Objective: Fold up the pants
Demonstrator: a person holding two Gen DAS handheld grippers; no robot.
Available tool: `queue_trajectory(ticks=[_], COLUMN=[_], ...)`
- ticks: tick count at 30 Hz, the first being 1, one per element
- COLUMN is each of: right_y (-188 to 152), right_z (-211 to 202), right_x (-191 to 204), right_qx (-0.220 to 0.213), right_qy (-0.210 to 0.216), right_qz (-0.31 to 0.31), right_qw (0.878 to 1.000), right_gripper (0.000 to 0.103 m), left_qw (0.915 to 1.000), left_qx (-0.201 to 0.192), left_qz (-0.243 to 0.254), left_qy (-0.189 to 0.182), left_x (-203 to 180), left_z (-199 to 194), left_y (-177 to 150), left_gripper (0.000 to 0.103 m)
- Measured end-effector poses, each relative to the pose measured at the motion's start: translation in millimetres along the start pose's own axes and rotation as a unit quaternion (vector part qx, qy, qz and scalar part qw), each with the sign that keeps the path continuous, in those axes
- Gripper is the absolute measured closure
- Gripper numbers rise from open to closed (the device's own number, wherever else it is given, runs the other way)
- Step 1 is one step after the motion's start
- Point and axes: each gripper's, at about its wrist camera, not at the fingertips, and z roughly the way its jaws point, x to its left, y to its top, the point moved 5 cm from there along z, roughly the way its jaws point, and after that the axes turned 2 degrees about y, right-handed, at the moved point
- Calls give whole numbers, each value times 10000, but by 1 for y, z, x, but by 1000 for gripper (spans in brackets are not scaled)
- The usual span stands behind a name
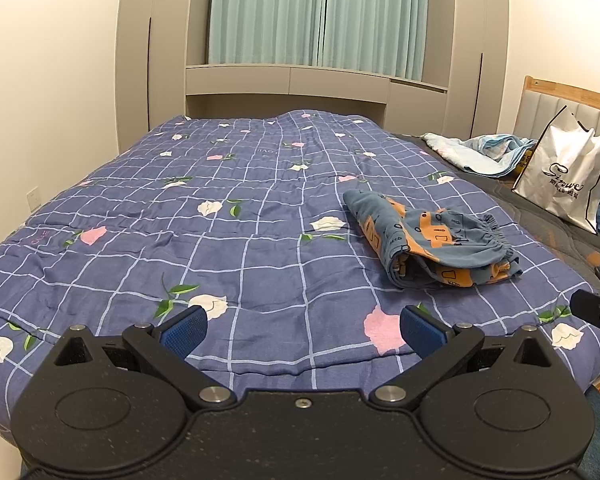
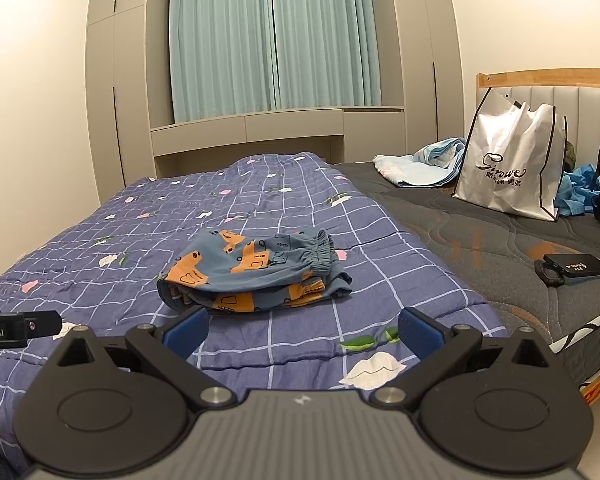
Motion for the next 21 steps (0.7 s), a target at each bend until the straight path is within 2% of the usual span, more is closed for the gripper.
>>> queue_trajectory(ticks=[6,9,21], right_y=[0,0,-2], right_z=[0,0,1], right_x=[0,0,0], right_qx=[2,15,39], right_qy=[2,13,40], right_qz=[2,2,-24], right_qw=[10000,10000,10000], right_gripper=[0,0,0], left_qw=[9999,9995,9994], left_qx=[104,171,38], left_qz=[-16,152,357], left_qy=[-94,-205,-27], left_x=[-1,-7,-14], left_z=[-1,-2,-7], left_y=[-1,-3,-7], left_gripper=[1,1,1])
